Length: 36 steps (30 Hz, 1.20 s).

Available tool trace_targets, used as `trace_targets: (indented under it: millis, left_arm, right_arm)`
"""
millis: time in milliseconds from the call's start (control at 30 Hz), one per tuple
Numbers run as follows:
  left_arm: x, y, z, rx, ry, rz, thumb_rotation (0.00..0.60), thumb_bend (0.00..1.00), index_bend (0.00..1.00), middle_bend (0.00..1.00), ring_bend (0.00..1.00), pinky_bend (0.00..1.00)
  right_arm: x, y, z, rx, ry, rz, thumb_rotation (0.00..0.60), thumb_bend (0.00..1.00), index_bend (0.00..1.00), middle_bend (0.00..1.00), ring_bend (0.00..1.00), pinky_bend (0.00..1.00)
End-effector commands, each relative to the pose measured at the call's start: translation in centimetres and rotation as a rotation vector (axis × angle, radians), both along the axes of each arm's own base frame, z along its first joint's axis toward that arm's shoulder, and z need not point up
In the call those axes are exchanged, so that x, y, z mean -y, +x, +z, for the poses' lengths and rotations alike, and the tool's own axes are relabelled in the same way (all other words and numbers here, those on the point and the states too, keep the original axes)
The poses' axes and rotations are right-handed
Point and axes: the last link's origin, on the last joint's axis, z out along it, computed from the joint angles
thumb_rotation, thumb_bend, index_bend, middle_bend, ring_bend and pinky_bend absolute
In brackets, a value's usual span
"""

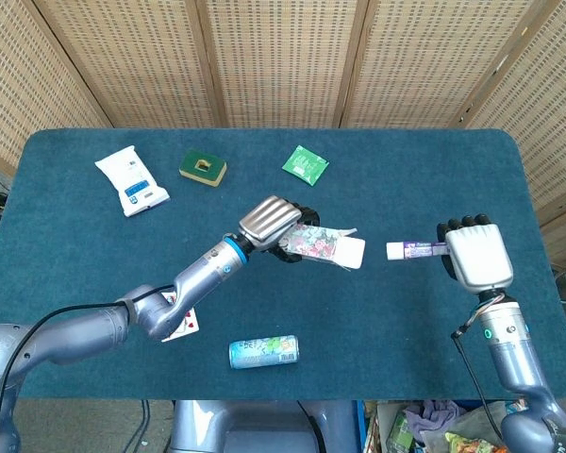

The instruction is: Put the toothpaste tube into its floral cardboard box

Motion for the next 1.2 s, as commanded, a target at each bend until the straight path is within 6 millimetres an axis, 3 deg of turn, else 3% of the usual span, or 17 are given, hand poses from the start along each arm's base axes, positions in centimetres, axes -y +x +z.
trace_targets:
  millis: [33,267,500,533,600,700,1200]
  left_arm:
    - [0.5,0.5,-1.2,-0.024,-0.013,0.004,0.600,0.22,0.51,0.50,0.46,0.49]
    - [-0.2,1.9,-1.1,-0.095,0.029,-0.036,0.600,0.22,0.51,0.50,0.46,0.49]
    - [-1.3,2.7,-0.9,-0.123,0.029,-0.025,0.600,0.22,0.51,0.50,0.46,0.49]
    - [-1.3,2.9,-0.9,-0.125,0.028,-0.027,0.600,0.22,0.51,0.50,0.46,0.49]
    - [-1.2,3.2,-1.0,-0.116,0.018,-0.025,0.600,0.22,0.51,0.50,0.46,0.49]
    - [-1.2,3.6,-1.0,-0.110,0.016,-0.031,0.600,0.22,0.51,0.50,0.46,0.49]
    - [-0.8,5.4,-0.7,-0.094,0.008,-0.036,0.600,0.22,0.51,0.50,0.46,0.49]
  right_arm:
    - [-0.2,0.0,0.3,-0.002,-0.006,-0.002,0.600,0.55,0.58,0.59,0.44,0.36]
    - [-0.9,-0.6,0.4,0.007,-0.001,-0.018,0.600,0.55,0.58,0.59,0.44,0.36]
    - [-0.9,0.2,-0.1,0.033,0.008,0.003,0.600,0.55,0.58,0.59,0.44,0.36]
    - [-0.7,-2.6,4.5,-0.142,-0.145,-0.013,0.600,0.55,0.58,0.59,0.44,0.36]
    - [-2.1,-1.5,1.9,-0.111,-0.056,0.048,0.600,0.55,0.58,0.60,0.44,0.36]
    - [-2.1,-1.5,0.2,-0.068,-0.031,0.047,0.600,0.55,0.58,0.60,0.44,0.36]
    - [-1.8,1.3,-1.3,0.024,0.014,0.043,0.600,0.56,0.58,0.60,0.45,0.38]
